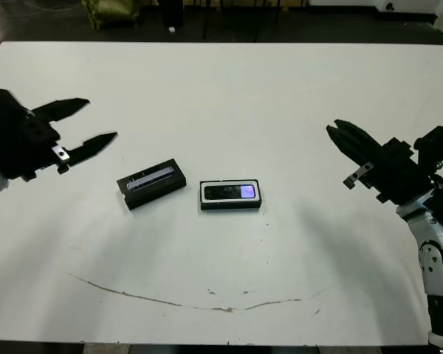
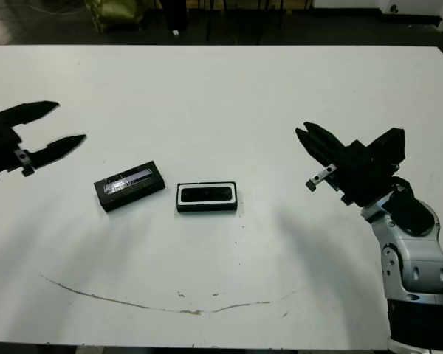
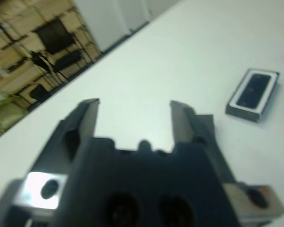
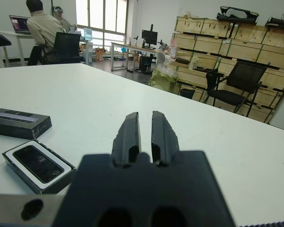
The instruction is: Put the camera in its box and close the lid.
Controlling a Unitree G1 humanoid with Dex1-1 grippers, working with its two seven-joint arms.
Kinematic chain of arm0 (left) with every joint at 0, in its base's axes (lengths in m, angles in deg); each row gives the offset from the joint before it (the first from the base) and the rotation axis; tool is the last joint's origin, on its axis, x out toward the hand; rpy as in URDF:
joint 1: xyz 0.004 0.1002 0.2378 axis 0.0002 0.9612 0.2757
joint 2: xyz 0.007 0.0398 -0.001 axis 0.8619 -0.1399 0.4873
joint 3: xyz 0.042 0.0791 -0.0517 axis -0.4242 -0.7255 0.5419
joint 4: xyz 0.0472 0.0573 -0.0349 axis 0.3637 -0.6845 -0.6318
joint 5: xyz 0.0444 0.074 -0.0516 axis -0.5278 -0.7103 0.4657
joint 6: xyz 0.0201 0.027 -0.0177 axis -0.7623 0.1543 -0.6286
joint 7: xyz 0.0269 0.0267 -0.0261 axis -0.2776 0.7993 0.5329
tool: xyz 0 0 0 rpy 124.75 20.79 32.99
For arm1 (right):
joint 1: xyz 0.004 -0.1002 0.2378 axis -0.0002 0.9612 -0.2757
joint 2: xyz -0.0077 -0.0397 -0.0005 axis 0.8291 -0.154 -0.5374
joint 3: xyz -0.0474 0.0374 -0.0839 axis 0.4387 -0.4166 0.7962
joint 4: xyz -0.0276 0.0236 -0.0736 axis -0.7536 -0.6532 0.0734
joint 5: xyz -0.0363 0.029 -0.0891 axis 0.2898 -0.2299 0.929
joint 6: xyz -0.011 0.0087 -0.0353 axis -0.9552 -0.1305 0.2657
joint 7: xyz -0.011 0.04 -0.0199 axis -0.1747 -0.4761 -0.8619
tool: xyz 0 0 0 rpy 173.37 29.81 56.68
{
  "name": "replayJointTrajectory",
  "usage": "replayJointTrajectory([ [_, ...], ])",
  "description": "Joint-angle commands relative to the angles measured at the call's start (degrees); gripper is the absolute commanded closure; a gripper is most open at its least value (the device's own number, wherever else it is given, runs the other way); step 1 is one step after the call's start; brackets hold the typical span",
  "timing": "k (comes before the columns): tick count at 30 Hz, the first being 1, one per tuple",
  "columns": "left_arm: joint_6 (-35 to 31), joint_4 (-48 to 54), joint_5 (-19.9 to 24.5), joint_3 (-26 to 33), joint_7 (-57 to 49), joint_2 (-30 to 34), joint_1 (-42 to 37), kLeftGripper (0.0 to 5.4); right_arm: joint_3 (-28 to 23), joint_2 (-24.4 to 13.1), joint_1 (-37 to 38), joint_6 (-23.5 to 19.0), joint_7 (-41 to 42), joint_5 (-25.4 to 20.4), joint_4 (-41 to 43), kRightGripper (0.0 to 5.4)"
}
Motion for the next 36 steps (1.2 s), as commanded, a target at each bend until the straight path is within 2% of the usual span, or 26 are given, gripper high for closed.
replayJointTrajectory([
  [1,-0.34,-0.35,-2.3,-2.89,1.68,0.45,0.1,0.67,0.27,-0.76,0.78,-0.56,-0.05,0.39,0.11,5.4],
  [4,2.05,-2.75,-3.21,-5.22,5.35,0.37,-0.63,0.02,0.4,-0.75,0.9,-1.02,-0.65,0.62,0.41,5.4],
  [8,4.25,-6.4,-2.54,-6.48,9.8,-0.54,-1.67,0.02,0.54,-0.96,0.97,-1.03,-0.51,0.53,0.36,5.4],
  [15,1.98,-11.43,0.55,-6.56,17.04,-1.13,-4.18,0.02,0.62,-0.95,1.15,-0.76,-0.01,0.25,-0.44,5.4],
  [24,4.22,-15.48,-2.98,-9.06,22.34,-0.19,-7.71,0.02,0.7,-0.44,0.72,1.3,1.63,0.14,-2.83,5.4],
  [36,6.67,-21.65,-4.9,-9.94,20.7,-3.92,-9.14,0.02,1.24,-0.07,0.93,3.17,1.8,0.7,-3.59,5.4],
])
